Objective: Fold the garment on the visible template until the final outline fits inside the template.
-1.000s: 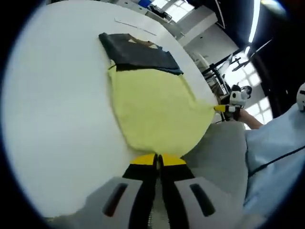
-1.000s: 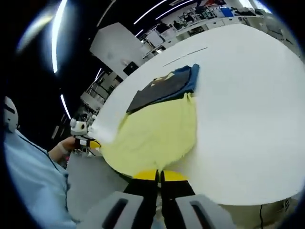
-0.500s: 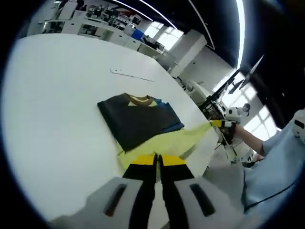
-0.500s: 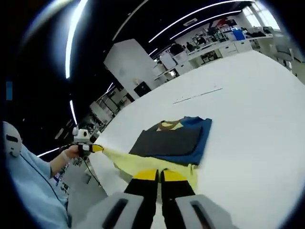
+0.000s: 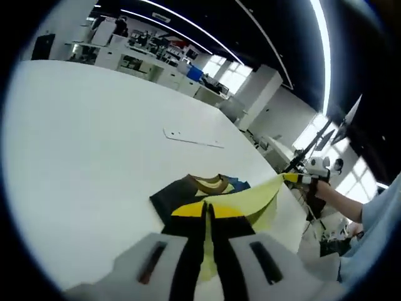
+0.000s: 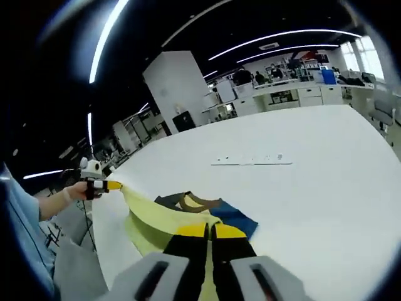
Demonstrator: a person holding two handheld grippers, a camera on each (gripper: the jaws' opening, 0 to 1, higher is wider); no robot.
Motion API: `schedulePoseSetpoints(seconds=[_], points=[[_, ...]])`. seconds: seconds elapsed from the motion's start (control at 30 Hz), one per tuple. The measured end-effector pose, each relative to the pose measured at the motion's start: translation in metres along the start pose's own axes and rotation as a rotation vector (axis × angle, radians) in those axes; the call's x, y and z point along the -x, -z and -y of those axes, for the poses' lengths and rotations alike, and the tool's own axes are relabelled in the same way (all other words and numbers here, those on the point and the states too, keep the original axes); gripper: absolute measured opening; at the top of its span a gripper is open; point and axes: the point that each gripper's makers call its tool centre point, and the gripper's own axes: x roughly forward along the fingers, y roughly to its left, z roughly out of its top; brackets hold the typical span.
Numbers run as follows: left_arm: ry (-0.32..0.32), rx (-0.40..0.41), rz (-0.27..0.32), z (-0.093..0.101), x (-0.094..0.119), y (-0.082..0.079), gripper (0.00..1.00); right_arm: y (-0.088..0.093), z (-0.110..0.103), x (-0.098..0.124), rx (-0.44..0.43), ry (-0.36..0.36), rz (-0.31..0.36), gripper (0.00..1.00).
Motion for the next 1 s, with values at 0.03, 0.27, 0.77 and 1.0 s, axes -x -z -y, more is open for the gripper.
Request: schedulePoseSetpoints(seconds=[0.03,0.27,0.77,1.0], points=[[-0.001,-0.009,0.0,-0.002,-0.004,-0.002,0.0,-0.001,0.005,-0.004,0.001,0.011,-0.005,0.0],[-0.037,0.047,0.034,-0.023,-0.025,-0.009,0.0,0.0,0.028,-0.026,0.004,0.047,-0.008,0.0],[-0.124,0.106,-0.04,-0.071,-0.052,0.027,0.0,0.041,0.069,-0.063,-0.044,0.106,-0.106,0.0],[-0.154,0.11,-0.048,-0.08,-0.06,0.041,0.0,0.055,0.075,-0.072,-0.066,0.127,-0.127,0.0]])
